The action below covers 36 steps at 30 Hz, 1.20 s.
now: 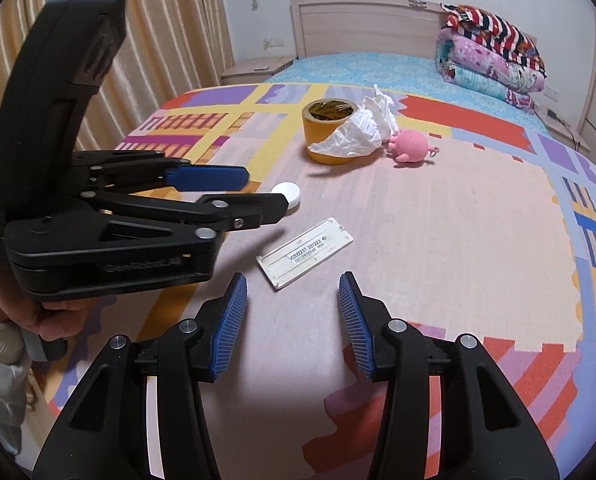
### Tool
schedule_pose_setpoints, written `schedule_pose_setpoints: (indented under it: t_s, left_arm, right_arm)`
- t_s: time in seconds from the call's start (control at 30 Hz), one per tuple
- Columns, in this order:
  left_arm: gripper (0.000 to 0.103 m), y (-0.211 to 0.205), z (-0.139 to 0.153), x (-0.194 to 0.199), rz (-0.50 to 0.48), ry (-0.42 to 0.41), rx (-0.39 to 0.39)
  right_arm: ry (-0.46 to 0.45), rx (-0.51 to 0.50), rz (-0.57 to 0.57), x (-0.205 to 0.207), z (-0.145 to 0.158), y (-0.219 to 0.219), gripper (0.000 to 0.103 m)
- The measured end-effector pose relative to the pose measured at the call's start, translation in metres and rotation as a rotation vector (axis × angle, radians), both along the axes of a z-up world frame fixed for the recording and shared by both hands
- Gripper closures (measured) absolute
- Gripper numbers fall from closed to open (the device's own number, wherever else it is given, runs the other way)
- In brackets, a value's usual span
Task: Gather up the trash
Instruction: 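Raise both tools over the board toward the white cap and white card, then close the left tool on the white cap while the right tool grasps the white card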
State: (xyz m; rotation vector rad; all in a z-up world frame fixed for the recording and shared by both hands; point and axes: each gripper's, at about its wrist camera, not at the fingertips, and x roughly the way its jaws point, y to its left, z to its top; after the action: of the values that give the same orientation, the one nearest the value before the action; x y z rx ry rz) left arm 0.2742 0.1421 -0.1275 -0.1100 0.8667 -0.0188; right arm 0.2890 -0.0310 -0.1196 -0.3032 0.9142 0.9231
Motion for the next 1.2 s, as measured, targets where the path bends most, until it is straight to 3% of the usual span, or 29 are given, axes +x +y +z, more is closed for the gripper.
schedule_pose_setpoints:
  t_s: [0.3,0.37,0.73,0.93,1.2]
  left_arm:
    - [0.073,0.004,-0.007,0.014,-0.006,0.02,0.003]
    - [0.083,0.003,-0.007,0.016,-0.01,0.019,0.01]
    - [0.083,0.015,-0.004,0.008,0.047,0.0,-0.016]
    - [0.083,0.017,0.008,-0.008,0.059,-0.017,0.005]
    - [0.083,0.004,0.026,-0.03,0.043,-0.053,0.018]
  right_arm:
    - [-0.027,-0.013,-0.003,0.001,-0.001,0.009,0.055]
    - [-0.034,-0.021,-0.005,0.0,-0.003,0.012,0.055]
    - [-0.103,-0.092,-0.03,-0.005,-0.005,0.03,0.056]
    - [-0.098,-0.088,-0.064,-0.001,-0.004,0.023,0.074]
    - [-0.076,-0.082,-0.074,-0.003,-0.003,0.014,0.079]
